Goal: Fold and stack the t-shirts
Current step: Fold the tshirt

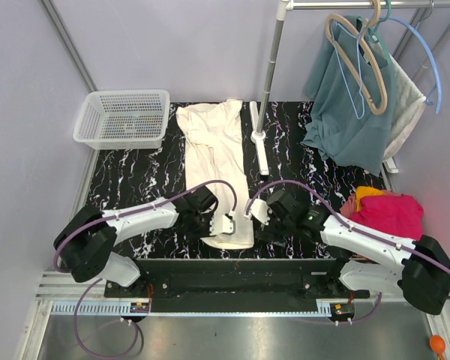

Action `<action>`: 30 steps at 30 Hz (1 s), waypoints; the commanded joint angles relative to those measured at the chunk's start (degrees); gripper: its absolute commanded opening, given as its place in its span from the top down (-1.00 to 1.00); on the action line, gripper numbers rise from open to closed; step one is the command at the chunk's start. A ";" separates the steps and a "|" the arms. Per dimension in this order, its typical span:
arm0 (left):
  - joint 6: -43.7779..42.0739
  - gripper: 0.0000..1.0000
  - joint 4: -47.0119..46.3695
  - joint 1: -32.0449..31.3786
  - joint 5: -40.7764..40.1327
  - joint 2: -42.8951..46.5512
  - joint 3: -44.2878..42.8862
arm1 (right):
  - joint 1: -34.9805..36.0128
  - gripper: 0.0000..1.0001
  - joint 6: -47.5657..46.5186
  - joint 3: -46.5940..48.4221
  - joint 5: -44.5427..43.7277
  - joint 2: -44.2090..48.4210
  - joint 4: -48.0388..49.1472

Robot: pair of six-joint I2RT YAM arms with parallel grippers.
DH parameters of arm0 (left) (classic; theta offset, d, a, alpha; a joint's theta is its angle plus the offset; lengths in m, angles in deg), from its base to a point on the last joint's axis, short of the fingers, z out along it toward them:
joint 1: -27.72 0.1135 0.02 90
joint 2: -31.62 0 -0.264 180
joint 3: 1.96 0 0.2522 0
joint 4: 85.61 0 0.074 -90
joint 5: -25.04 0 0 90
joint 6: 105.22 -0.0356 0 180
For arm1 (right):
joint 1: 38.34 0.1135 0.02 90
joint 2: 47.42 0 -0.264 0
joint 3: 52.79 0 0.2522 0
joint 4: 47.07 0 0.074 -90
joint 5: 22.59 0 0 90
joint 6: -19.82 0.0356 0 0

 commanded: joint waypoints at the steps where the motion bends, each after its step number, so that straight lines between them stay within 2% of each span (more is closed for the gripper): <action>1: -0.82 1.00 3.91 -0.24 3.10 -2.21 -5.19 | 0.20 -0.89 -2.25 -1.59 1.55 2.10 -0.49; 6: -2.57 1.00 6.29 -0.24 4.42 -5.91 -7.84 | 2.93 -0.87 -2.70 -2.30 0.76 3.07 0.03; 11: -3.98 1.00 8.48 0.28 6.00 -9.69 -12.05 | 9.51 -0.85 -2.96 -2.12 -3.72 1.84 0.74; 23: -7.06 1.00 14.81 3.63 8.82 -16.63 -20.93 | 13.92 -0.82 -3.31 -0.62 -3.37 -0.71 3.02; 30: -8.11 1.00 18.68 3.98 9.08 -19.62 -24.36 | 17.25 -0.80 -5.06 -0.19 -5.13 -5.01 7.59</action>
